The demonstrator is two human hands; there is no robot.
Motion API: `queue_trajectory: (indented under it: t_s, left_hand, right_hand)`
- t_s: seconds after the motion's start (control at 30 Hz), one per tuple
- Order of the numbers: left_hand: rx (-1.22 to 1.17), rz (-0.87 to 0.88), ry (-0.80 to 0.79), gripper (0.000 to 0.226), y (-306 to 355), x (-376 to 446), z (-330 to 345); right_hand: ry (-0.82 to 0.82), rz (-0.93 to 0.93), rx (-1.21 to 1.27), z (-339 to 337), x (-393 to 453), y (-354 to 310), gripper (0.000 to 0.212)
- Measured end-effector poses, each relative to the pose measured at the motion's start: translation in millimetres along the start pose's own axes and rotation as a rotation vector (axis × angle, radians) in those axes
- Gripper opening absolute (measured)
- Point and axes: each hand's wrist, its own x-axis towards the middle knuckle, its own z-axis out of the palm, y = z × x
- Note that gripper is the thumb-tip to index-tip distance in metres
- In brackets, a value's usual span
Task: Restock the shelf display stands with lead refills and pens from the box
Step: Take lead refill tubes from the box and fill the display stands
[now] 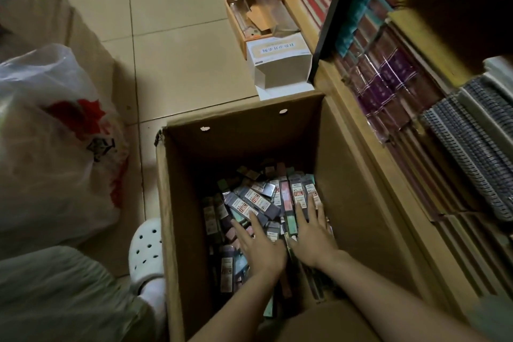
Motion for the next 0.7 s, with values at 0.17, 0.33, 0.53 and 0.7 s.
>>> queue_trajectory:
  t_s: [0.17, 0.33, 0.53, 0.7]
  left_hand:
    - [-0.079, 0.013, 0.043, 0.074, 5.4, -5.4, 1.9]
    - [-0.083, 0.097, 0.215, 0.060, 9.7, 11.4, -17.2]
    - [0.126, 0.171, 0.135, 0.058, 11.3, 31.4, -25.7]
    - [0.281, 0.306, 0.115, 0.058, -10.2, 16.4, -12.6]
  right_hand:
    - [0.028, -0.083, -0.005, -0.5, -10.0, -5.8, 0.076]
    - [0.214, -0.086, 0.088, -15.1, -9.6, -0.8, 0.063]
    - [0.275, 0.036, 0.250, -26.2, 8.8, -2.5, 0.054]
    - [0.348, 0.159, 0.326, -22.5, 18.1, -15.5, 0.063]
